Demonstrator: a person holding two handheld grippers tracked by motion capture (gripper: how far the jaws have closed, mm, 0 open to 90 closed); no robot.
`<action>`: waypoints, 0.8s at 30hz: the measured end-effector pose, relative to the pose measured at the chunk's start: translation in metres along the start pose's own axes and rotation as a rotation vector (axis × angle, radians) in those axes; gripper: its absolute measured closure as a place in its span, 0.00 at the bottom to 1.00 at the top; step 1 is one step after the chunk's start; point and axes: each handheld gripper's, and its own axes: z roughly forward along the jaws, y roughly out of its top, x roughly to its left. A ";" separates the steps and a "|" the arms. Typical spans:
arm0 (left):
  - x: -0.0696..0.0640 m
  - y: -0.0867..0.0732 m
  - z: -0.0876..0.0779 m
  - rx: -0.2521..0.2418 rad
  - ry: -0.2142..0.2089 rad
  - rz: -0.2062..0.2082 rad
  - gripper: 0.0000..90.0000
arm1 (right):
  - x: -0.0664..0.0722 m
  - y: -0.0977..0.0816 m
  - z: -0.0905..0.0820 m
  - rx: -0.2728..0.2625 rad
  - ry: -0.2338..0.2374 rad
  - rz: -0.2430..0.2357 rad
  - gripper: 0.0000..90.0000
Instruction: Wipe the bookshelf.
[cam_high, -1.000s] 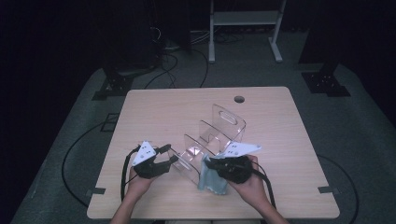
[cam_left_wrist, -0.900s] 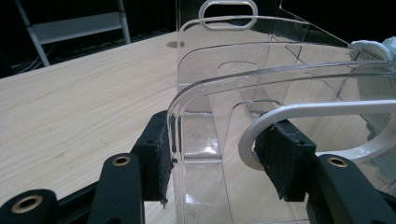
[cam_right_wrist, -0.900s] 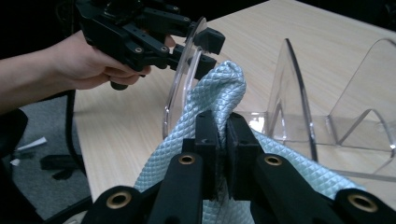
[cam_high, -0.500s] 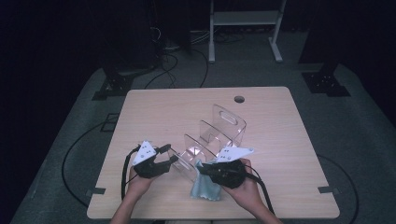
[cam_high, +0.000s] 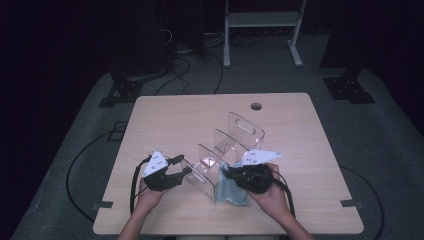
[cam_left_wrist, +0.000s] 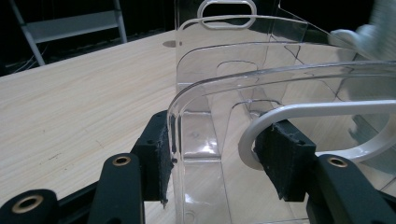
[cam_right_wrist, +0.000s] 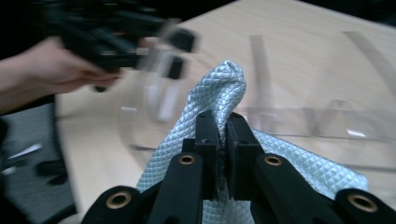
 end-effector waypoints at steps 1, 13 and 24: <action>0.000 0.000 0.000 0.000 -0.001 0.000 0.52 | 0.007 0.000 0.003 -0.001 0.030 -0.006 0.94; 0.001 0.000 -0.001 0.003 -0.016 0.006 0.52 | -0.022 -0.001 -0.008 -0.004 -0.065 0.019 0.93; 0.000 0.001 -0.001 0.004 -0.023 0.008 0.53 | -0.083 -0.003 -0.026 -0.014 -0.190 0.119 0.93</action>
